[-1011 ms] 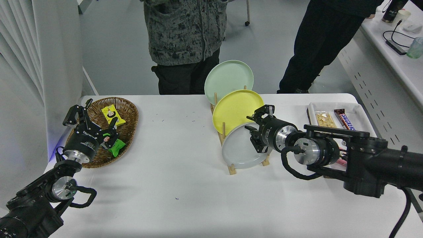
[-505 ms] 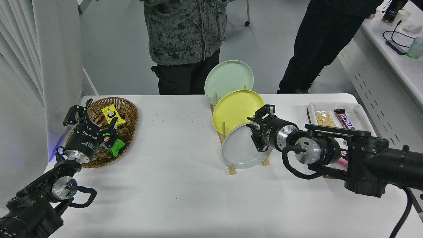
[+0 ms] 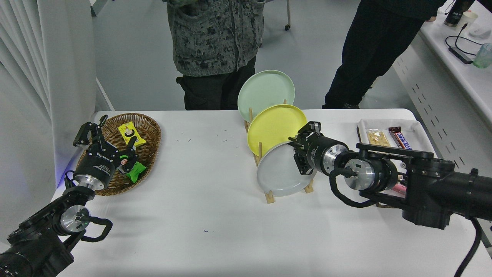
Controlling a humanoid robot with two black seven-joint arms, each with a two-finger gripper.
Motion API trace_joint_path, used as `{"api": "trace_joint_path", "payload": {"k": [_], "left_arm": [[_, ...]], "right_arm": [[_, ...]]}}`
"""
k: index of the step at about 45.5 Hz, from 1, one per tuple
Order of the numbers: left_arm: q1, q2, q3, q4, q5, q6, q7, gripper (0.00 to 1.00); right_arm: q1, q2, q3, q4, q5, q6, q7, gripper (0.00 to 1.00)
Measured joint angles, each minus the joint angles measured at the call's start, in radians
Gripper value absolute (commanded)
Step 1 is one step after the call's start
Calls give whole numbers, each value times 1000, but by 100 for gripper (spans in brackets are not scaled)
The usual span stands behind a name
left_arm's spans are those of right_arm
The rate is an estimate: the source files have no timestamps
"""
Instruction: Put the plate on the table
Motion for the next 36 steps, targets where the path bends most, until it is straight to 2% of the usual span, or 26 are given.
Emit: {"api": "trace_joint_path", "payload": {"k": [36], "left_arm": [[0, 0, 0, 0, 0, 0, 0, 98]], "right_arm": [[87, -138, 29, 132, 62, -23, -17, 0]]}}
